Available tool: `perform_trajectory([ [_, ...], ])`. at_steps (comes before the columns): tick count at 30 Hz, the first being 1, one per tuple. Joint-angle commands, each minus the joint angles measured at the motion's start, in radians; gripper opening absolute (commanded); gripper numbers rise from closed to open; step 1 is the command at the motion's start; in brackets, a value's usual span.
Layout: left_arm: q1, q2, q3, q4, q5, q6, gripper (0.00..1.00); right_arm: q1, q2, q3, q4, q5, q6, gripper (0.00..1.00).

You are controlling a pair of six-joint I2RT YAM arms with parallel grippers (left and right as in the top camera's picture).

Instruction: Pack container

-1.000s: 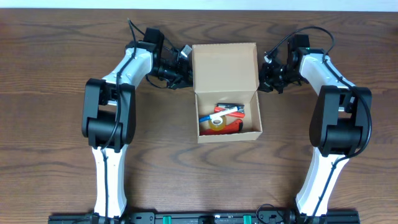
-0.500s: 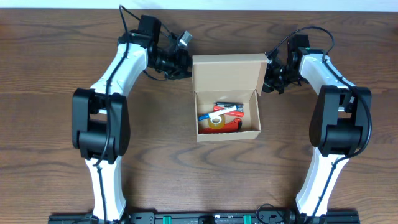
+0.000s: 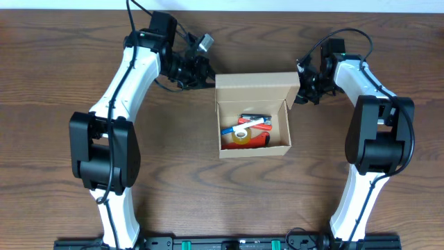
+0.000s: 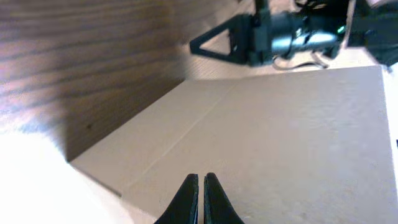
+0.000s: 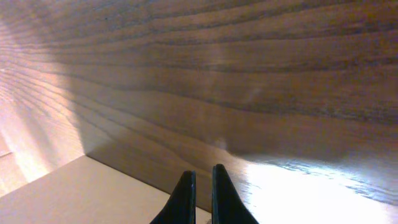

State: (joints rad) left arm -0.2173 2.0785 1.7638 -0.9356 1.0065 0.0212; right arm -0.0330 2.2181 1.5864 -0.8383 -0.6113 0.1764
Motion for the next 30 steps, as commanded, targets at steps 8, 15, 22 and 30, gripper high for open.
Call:
perform_trajectory([
  [8, -0.085, -0.06, 0.023, -0.195, -0.284, 0.172, 0.06, 0.005, 0.012, -0.006, 0.026, 0.166, -0.074, 0.02],
  [15, -0.104, -0.143, 0.023, -0.237, -0.622, 0.184, 0.15, 0.005, 0.012, 0.002, 0.081, 0.272, -0.132, 0.22],
  [22, -0.082, -0.251, 0.023, -0.208, -1.049, 0.133, 0.95, 0.014, 0.003, 0.122, 0.058, 0.373, -0.215, 0.48],
  [30, 0.017, -0.28, 0.023, -0.216, -1.155, -0.004, 0.95, 0.107, -0.119, 0.303, -0.096, 0.684, -0.154, 0.57],
])
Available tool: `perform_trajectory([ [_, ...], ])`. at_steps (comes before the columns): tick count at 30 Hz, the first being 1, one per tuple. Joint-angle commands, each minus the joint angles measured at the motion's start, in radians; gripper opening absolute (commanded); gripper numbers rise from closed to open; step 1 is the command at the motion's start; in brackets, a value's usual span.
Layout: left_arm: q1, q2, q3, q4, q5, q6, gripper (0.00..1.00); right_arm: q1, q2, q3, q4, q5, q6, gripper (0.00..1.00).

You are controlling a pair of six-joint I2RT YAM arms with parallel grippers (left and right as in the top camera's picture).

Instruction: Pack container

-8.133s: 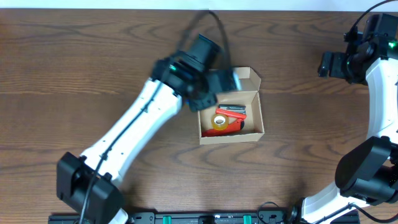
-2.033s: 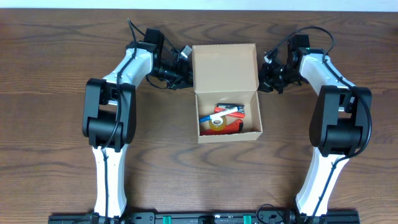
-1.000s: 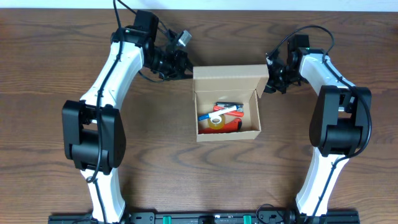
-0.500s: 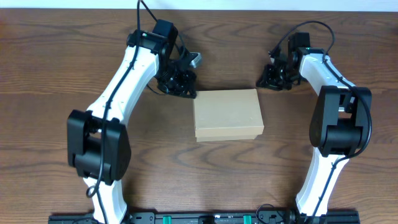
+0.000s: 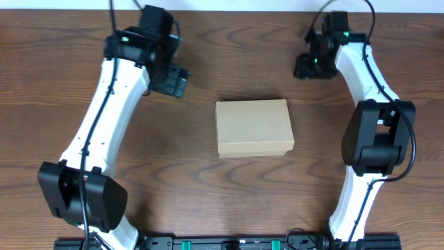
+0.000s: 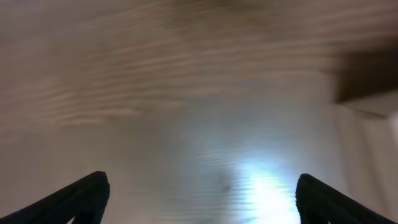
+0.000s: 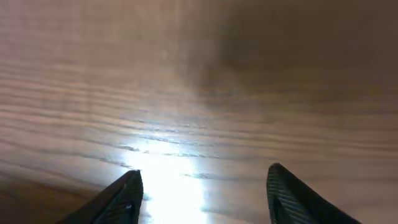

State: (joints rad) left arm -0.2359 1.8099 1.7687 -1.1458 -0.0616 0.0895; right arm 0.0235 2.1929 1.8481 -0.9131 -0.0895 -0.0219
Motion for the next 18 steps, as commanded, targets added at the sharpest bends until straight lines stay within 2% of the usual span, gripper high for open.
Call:
perform_trajectory([
  [1, 0.047, -0.014, 0.017, -0.006, -0.083, -0.077, 0.95, 0.062, -0.12, 0.039, -0.027, 0.168, 0.074, 0.57],
  [6, 0.072, -0.069, -0.053, 0.017, -0.072, -0.077, 0.95, 0.124, -0.278, 0.032, -0.077, 0.198, 0.256, 0.57],
  [13, 0.113, -0.235, -0.394, 0.182, 0.079, -0.071, 0.95, 0.234, -0.452, -0.043, -0.167, 0.214, 0.438, 0.57],
  [18, 0.141, -0.349, -0.615, 0.249, 0.097, -0.125, 0.95, 0.346, -0.538, -0.164, -0.205, 0.213, 0.531, 0.57],
])
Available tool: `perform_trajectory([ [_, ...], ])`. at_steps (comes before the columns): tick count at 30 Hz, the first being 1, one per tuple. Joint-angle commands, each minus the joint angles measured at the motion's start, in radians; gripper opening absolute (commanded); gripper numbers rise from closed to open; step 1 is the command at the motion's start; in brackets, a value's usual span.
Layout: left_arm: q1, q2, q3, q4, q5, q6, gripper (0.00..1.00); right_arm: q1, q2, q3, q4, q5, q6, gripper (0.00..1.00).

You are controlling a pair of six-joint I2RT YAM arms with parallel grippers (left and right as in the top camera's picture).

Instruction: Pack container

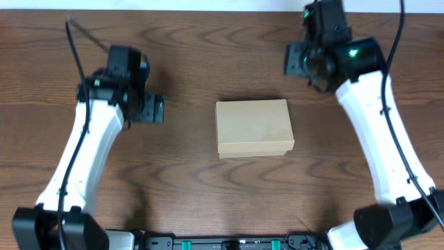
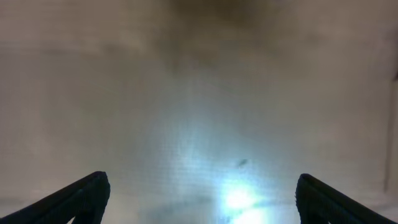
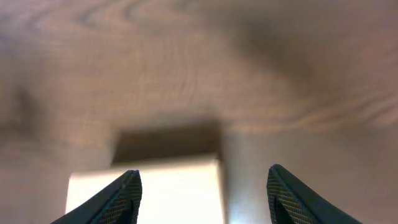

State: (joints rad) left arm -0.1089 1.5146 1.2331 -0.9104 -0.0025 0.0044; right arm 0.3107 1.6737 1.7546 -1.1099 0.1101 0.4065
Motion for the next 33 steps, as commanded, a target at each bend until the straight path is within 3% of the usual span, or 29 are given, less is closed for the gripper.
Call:
perform_trajectory([
  [1, 0.016, -0.074, -0.113, 0.024, 0.037, -0.048, 0.95, 0.089, -0.033, -0.103, -0.007, 0.014, 0.121, 0.57],
  [12, 0.018, -0.153, -0.216, 0.048, 0.037, -0.098, 0.95, 0.35, -0.059, -0.393, 0.052, 0.014, 0.334, 0.56],
  [14, 0.018, -0.153, -0.216, 0.048, 0.043, -0.097, 0.95, 0.377, -0.059, -0.413, 0.051, 0.014, 0.361, 0.5],
  [16, 0.018, -0.153, -0.216, 0.048, 0.048, -0.094, 0.95, 0.389, -0.059, -0.422, 0.051, 0.014, 0.368, 0.35],
  [19, 0.018, -0.153, -0.216, 0.048, 0.048, -0.094, 0.95, 0.393, -0.059, -0.436, 0.051, 0.018, 0.391, 0.03],
  [33, 0.018, -0.153, -0.216, 0.047, 0.056, -0.095, 0.95, 0.393, -0.059, -0.612, 0.164, 0.023, 0.41, 0.01],
])
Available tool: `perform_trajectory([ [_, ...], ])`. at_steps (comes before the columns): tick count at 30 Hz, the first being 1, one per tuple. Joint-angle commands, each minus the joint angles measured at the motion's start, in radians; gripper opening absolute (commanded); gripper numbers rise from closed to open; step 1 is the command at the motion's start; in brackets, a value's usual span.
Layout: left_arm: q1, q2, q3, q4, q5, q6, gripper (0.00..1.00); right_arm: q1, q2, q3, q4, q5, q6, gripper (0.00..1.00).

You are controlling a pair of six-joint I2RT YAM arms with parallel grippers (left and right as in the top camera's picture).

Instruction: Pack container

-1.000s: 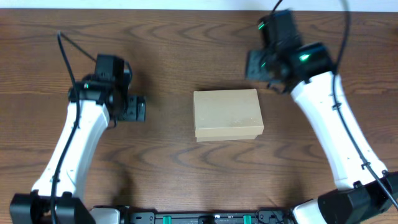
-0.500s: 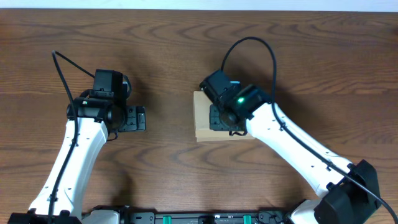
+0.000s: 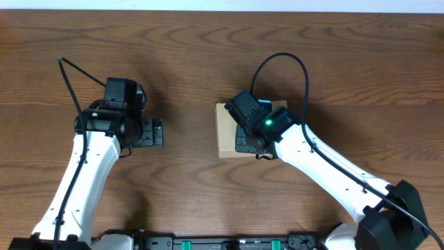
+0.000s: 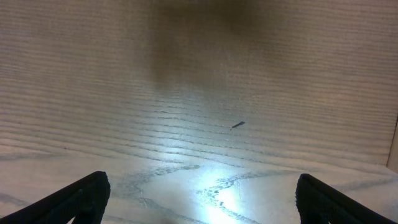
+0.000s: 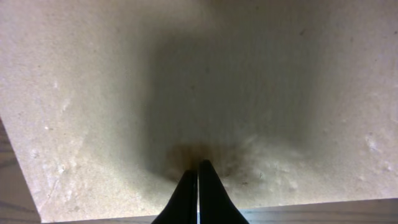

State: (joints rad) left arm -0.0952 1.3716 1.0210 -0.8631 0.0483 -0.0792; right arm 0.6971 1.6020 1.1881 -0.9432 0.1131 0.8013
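Observation:
The cardboard box (image 3: 226,132) lies closed in the middle of the table, and its contents are hidden. My right gripper (image 3: 251,136) is over the lid, shut with nothing between its fingers. In the right wrist view the gripper's (image 5: 198,173) tips rest on the tan lid (image 5: 186,74), with a dark shadow around them. My left gripper (image 3: 150,132) hangs wide open over bare wood to the left of the box. In the left wrist view this gripper (image 4: 199,198) shows only its two fingertips (image 4: 87,194) at the frame's lower corners, nothing between them.
The dark wooden table (image 3: 347,62) surrounds the box on all sides. A black cable (image 3: 281,69) loops from my right arm behind the box. A thin strip of table (image 5: 292,214) shows below the lid's near edge in the right wrist view.
My right gripper was open over the table behind the box's far right corner; it is now shut with its tips on the lid. My left gripper stayed open and sits slightly nearer.
At first the box stood open with items inside, and both grippers were shut at the raised lid's far corners. Then the lid was down and both grippers were open near the back. The left arm then hung out left; now the right gripper rests shut on the lid.

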Motion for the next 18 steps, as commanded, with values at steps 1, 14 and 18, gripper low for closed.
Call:
perform_trajectory([
  [1, 0.004, -0.01, -0.004, 0.0, 0.006, -0.011, 0.95, 0.006, 0.013, -0.045, 0.005, 0.024, 0.006, 0.01],
  [14, 0.004, -0.055, 0.02, 0.218, -0.082, 0.157, 0.95, -0.189, -0.131, 0.037, 0.273, 0.263, -0.285, 0.68],
  [18, 0.004, -0.055, 0.02, 0.344, -0.204, 0.171, 0.95, -0.359, -0.152, 0.037, 0.348, 0.302, -0.446, 0.98],
])
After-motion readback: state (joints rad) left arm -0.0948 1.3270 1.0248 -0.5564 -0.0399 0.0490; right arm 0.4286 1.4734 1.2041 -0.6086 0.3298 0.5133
